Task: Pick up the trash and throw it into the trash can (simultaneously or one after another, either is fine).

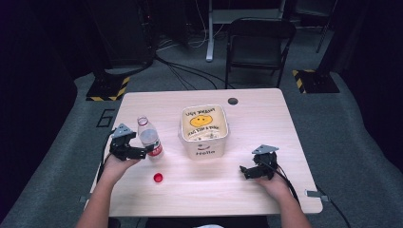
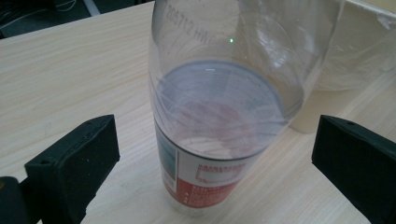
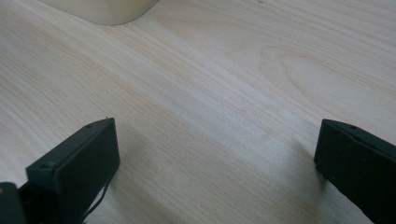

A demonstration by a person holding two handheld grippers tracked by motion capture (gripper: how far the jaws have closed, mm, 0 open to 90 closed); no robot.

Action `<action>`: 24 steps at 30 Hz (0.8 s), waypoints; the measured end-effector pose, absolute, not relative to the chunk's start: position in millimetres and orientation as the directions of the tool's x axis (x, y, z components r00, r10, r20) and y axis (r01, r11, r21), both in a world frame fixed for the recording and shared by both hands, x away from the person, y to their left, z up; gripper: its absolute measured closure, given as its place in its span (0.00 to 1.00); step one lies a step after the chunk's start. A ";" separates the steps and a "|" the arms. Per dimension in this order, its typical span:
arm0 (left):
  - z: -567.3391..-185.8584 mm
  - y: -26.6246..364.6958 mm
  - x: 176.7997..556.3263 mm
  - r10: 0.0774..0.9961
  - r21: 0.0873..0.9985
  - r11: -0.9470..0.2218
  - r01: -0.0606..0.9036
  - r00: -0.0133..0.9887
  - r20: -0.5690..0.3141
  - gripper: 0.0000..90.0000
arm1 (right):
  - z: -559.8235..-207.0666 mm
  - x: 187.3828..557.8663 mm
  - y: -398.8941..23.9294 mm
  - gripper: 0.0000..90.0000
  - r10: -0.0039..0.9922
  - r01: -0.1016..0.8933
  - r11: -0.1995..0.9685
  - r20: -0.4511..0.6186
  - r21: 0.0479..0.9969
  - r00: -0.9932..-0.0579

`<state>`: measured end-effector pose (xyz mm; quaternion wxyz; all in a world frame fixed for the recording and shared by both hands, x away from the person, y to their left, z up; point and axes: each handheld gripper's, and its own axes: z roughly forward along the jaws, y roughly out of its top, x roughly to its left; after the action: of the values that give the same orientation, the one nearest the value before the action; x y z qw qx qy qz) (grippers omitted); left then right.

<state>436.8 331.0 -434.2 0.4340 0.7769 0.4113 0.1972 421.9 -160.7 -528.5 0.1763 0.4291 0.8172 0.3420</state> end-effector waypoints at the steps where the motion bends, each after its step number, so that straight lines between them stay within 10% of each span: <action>1: -434.1 330.4 437.8 0.809 0.836 -0.288 0.467 0.585 -0.048 0.01 | -528.5 421.9 -160.7 0.00 0.822 0.581 0.398 0.005 0.710 -0.569; 24: -426.8 325.4 453.3 0.807 0.847 -0.283 0.449 0.589 -0.043 0.10 | -528.5 421.9 -160.7 0.00 0.822 0.580 0.398 0.005 0.710 -0.569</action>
<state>453.3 325.4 -426.8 0.4407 0.7748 0.4054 0.2029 421.9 -160.7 -528.5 0.1767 0.4290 0.8172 0.3419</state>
